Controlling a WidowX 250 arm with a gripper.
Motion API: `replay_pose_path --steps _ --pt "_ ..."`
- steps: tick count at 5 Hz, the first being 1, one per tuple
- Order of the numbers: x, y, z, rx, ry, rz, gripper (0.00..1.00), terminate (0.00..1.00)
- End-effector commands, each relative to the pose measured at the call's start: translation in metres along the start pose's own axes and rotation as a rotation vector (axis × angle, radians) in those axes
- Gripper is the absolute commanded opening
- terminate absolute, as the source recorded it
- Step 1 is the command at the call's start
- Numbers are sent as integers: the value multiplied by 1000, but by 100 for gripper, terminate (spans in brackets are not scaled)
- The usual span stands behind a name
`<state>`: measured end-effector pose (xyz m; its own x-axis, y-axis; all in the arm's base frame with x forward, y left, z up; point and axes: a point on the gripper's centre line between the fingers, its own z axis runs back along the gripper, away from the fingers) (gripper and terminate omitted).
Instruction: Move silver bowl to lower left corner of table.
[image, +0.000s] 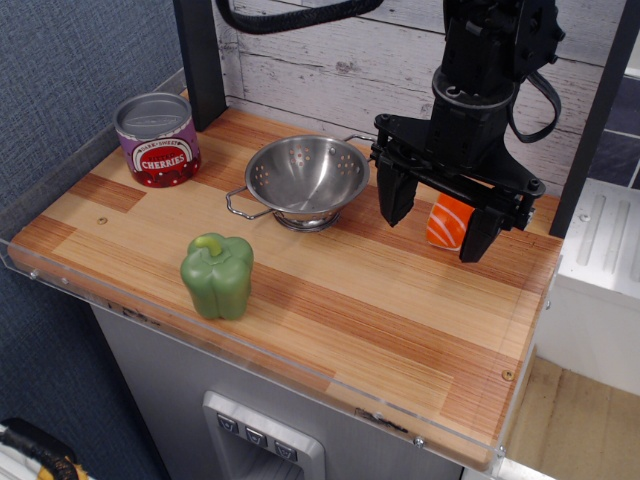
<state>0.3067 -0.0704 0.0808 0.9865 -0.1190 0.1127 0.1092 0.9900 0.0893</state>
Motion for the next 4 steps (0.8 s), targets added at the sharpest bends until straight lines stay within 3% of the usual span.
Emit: replay_pose_path --steps 1,2,4 --pt "0 0 0 0 0 0 100 0" --pt "-8 23 7 28 21 168 100 0" --pt "-20 70 18 78 21 308 100 0"
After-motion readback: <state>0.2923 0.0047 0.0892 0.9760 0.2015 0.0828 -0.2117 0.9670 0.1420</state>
